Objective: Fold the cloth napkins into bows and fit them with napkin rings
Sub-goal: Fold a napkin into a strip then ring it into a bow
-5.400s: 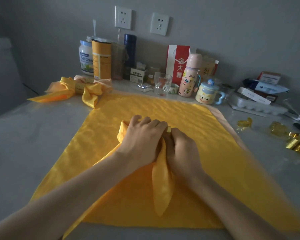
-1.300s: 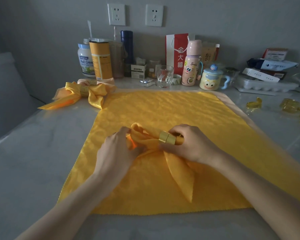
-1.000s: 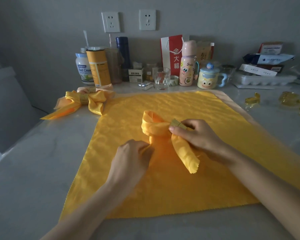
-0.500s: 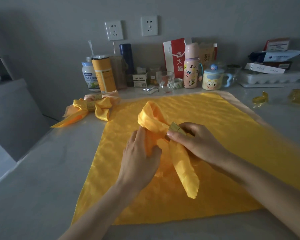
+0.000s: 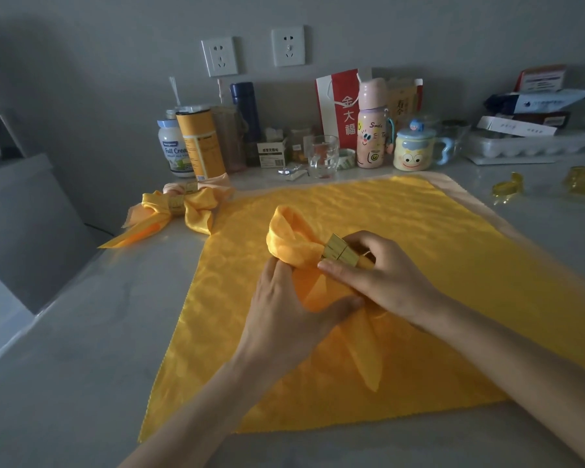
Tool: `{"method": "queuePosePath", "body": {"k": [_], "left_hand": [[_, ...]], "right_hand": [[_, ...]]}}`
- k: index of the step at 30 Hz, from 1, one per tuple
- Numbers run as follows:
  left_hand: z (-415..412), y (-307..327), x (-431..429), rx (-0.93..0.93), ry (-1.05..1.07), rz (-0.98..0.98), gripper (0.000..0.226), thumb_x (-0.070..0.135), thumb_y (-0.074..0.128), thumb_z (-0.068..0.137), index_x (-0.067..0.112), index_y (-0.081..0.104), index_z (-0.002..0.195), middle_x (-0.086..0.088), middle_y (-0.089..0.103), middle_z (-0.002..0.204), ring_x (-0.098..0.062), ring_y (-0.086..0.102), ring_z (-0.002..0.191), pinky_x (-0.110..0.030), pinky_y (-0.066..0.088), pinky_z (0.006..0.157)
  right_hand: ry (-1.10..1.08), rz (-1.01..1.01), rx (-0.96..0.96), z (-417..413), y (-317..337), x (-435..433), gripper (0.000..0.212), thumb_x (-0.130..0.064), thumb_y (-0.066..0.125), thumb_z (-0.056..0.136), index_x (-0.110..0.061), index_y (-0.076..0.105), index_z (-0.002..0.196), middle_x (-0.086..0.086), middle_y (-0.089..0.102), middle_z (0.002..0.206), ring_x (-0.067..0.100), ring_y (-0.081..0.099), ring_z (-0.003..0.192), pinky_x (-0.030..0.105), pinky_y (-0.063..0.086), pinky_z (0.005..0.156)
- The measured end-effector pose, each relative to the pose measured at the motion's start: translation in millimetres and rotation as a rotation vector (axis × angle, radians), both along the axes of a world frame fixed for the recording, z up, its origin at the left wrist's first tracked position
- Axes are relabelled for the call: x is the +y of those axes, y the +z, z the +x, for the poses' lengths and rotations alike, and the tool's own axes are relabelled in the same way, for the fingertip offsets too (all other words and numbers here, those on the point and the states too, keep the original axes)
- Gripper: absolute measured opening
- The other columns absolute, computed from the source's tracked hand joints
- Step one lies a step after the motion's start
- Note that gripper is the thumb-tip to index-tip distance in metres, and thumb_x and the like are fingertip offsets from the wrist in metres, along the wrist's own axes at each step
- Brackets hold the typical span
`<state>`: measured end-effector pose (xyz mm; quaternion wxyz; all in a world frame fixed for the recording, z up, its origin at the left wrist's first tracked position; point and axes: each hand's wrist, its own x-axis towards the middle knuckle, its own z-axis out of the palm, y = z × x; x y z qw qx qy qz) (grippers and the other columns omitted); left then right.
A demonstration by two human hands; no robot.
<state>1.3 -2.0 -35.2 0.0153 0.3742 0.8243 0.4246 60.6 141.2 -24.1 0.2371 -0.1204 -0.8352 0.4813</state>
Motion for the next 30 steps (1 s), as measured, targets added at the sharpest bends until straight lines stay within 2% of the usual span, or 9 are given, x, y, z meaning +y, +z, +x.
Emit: {"method": "queuePosePath", "body": {"k": [4,8,12,17,21,24,27,29,30], "left_hand": [[-1.4,5.7,-2.8,0.026,-0.032,0.080,0.064,0.069,0.070,0.051,0.054,0.034,0.101,0.032,0.042,0.109,0.014,0.040,0.104,0.002,0.031,0.082],[-1.4,0.5,-4.1,0.131,-0.043,0.119,0.058,0.052,0.077,0.064,0.052,0.033,0.101,0.029,0.049,0.104,0.008,0.047,0.103,-0.019,0.040,0.091],[-4.5,2.5,-6.8,0.102,-0.143,0.117,0.047,0.027,0.073,0.077,0.048,0.040,0.102,0.028,0.056,0.098,0.008,0.054,0.096,-0.014,0.045,0.080],[-9.6,1.1,-8.4,0.107,-0.207,0.057,0.033,0.022,0.067,0.085,0.024,0.054,0.115,0.019,0.064,0.092,0.003,0.061,0.083,-0.015,0.049,0.070],[-13.4,-3.9,-10.1,0.248,-0.183,-0.027,0.018,0.026,0.062,0.089,0.017,0.064,0.105,0.009,0.067,0.091,-0.008,0.063,0.079,-0.034,0.052,0.068],[-16.8,-3.8,-11.9,0.431,-0.204,-0.066,0.027,0.034,0.051,0.091,0.016,0.070,0.097,0.006,0.068,0.084,-0.012,0.063,0.072,-0.035,0.053,0.061],[-20.1,-2.1,-11.4,0.676,-0.224,-0.076,0.039,0.038,0.041,0.091,0.012,0.068,0.079,0.006,0.061,0.063,-0.011,0.055,0.051,-0.026,0.044,0.044],[-21.1,-1.8,-14.0,0.592,-0.248,-0.015,0.046,0.042,0.040,0.092,0.008,0.061,0.069,0.011,0.050,0.055,-0.009,0.047,0.047,-0.021,0.036,0.044],[-20.2,-0.8,-15.4,0.426,-0.283,0.051,0.052,0.048,0.039,0.091,0.005,0.059,0.069,0.010,0.046,0.054,-0.008,0.046,0.050,-0.019,0.035,0.047]], "right_hand": [[0.013,-0.038,-0.013,0.7,1.4,-4.6,0.042,-0.039,0.079,0.067,-0.023,0.057,0.098,-0.010,0.058,0.090,0.003,0.057,0.082,0.014,0.044,0.066],[0.078,-0.080,-0.028,2.2,5.7,-5.3,0.040,-0.036,0.080,0.067,-0.023,0.055,0.095,-0.008,0.060,0.092,0.002,0.059,0.080,0.010,0.046,0.063],[0.108,-0.112,-0.068,5.3,12.1,-3.3,0.038,-0.041,0.077,0.063,-0.024,0.056,0.091,-0.009,0.060,0.089,0.000,0.057,0.078,0.008,0.045,0.061],[0.127,-0.095,-0.201,9.0,19.7,10.2,0.050,-0.052,0.072,0.052,-0.022,0.063,0.090,-0.004,0.063,0.092,0.009,0.061,0.083,0.020,0.049,0.069],[0.178,-0.122,-0.284,10.8,22.5,13.8,0.049,-0.045,0.077,0.053,-0.016,0.067,0.091,0.000,0.065,0.085,0.011,0.063,0.076,0.026,0.050,0.071],[0.188,-0.166,-0.323,12.1,23.1,17.3,0.044,-0.034,0.080,0.061,-0.017,0.065,0.098,0.000,0.067,0.087,0.013,0.065,0.080,0.027,0.051,0.073],[0.180,-0.186,-0.334,11.7,22.7,18.2,0.030,-0.024,0.074,0.074,-0.019,0.061,0.102,0.000,0.065,0.090,0.012,0.063,0.080,0.023,0.048,0.070],[0.154,-0.201,-0.305,12.5,25.3,19.0,0.028,-0.023,0.071,0.076,-0.020,0.062,0.103,-0.002,0.064,0.089,0.011,0.062,0.080,0.019,0.047,0.064],[0.141,-0.219,-0.287,13.3,27.5,19.9,0.031,-0.025,0.072,0.075,-0.019,0.062,0.104,-0.002,0.064,0.088,0.011,0.063,0.080,0.018,0.047,0.060]]}}
